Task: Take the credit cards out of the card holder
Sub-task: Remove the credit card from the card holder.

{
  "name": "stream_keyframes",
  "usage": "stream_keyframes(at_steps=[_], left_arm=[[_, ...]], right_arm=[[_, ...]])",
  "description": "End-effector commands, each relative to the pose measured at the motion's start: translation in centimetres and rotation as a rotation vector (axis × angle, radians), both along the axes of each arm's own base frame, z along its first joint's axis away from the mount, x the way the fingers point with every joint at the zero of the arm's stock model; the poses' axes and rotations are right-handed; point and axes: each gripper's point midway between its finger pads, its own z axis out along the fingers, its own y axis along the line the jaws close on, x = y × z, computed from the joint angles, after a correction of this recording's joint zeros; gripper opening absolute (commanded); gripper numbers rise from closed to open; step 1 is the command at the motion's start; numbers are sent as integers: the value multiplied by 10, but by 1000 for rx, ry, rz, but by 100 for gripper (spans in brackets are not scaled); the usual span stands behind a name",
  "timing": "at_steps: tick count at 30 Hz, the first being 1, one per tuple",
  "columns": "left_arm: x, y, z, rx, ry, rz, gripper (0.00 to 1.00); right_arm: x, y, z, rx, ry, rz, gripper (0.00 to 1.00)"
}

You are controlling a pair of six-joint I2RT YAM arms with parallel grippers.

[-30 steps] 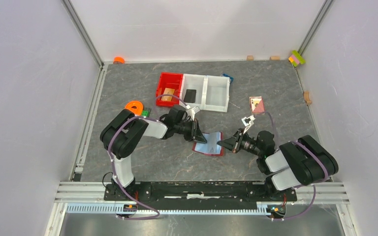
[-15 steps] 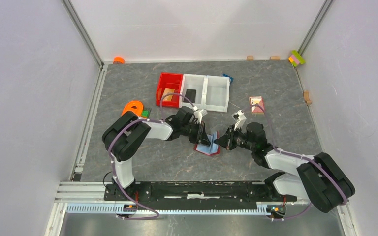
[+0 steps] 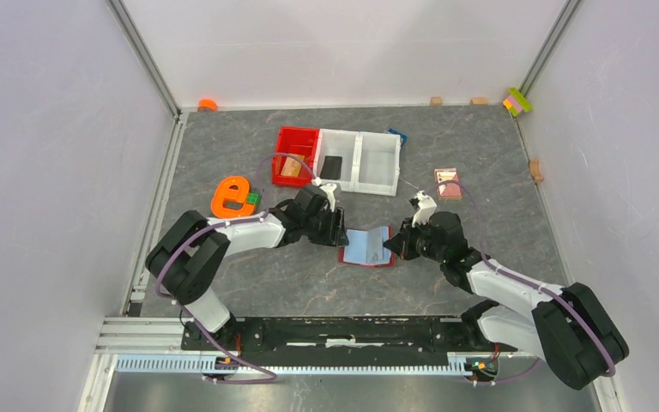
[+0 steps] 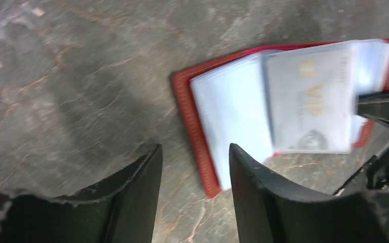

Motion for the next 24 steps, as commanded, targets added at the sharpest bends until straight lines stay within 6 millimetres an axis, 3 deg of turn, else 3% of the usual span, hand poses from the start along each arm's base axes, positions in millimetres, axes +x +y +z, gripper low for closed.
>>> stream_keyframes(at_steps=[1,7,15,19,24], left_arm=[[5,23,-18,92,30,54,57],[-11,0,-39,28,191,-45,40],[-32,-24,-48,-71,311,-139,24],[-30,-29,-45,-94,296,-153,22],[-26,-26,-37,-111,268,-133,22]], right_arm=[[15,-4,20,-30,-65,-35,0],[14,5,23,16,-46,-16,0],[15,40,35,103,-51,47,0],[16,52,36,114,-48,69,0],[18,40,21,32,-34,25,0]])
